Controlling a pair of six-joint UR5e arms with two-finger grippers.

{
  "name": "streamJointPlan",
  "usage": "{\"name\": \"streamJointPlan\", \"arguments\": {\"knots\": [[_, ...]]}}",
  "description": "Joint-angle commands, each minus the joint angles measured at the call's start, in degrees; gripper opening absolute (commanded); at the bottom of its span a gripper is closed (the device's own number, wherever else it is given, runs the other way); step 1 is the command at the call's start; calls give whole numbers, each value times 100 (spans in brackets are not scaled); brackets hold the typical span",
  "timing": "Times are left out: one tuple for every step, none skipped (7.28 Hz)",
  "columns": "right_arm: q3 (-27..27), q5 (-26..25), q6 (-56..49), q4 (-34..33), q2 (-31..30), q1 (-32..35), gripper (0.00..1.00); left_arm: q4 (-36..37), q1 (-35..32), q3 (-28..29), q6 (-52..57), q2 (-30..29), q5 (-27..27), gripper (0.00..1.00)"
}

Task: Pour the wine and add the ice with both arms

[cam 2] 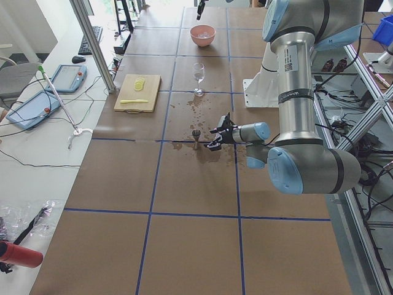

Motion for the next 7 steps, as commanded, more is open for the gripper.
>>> {"name": "streamJointPlan", "arguments": {"knots": [[122,211,270,-706,735,14,0,78,-5,-226,-25,314,-791,100],[140,255,560,-1390,1497,6,0,340,-39,-435,-51,472,-1229,100],[131,360,737,-1997,2140,-38,0,490,-57,-629,-86,578,-1521,100],[114,352,965,-2569,2825,-230,0,518,-118,-648,-96,657,-1759,100],[70,291,1176,-3044,3398,-493,0,692,-293,-666,-96,684,-2031,100],[0,238,1265,-3336,3830,-687,0,1033,-704,-744,-96,684,-2521,100],[-140,107,1466,-3348,4104,-889,0,1533,-1195,-945,-87,676,-3178,100]]}}
